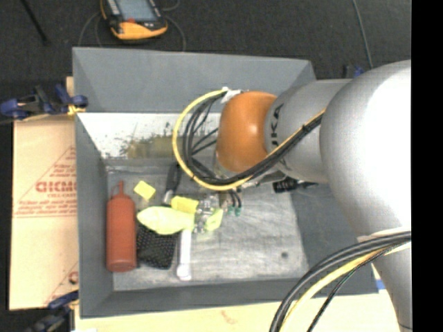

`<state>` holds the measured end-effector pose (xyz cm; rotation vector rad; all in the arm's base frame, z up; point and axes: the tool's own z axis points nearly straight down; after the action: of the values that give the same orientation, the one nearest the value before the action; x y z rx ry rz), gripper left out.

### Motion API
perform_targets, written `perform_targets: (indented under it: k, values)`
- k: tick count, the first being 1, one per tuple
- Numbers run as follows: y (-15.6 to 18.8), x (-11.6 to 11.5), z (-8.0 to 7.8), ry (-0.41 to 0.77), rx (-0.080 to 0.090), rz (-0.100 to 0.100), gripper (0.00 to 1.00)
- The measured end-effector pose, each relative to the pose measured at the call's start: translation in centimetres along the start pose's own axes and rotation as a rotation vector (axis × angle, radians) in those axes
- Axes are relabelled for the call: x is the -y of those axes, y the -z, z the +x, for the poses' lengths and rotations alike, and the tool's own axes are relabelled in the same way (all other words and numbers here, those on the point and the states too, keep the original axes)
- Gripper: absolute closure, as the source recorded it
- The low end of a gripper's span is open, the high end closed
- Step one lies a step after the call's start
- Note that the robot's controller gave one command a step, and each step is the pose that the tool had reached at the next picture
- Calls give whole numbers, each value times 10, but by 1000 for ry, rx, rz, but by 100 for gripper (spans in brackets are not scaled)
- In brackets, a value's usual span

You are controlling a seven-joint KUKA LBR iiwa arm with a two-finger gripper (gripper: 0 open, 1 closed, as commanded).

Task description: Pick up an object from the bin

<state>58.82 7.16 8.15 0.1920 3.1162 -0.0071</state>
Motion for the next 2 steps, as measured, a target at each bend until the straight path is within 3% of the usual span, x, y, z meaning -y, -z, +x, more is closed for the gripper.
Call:
perform_targets:
  k: [1,2]
  values:
    - [0,0,0,0,0,0,100]
    - [53,70,47,298,-17,-6,100]
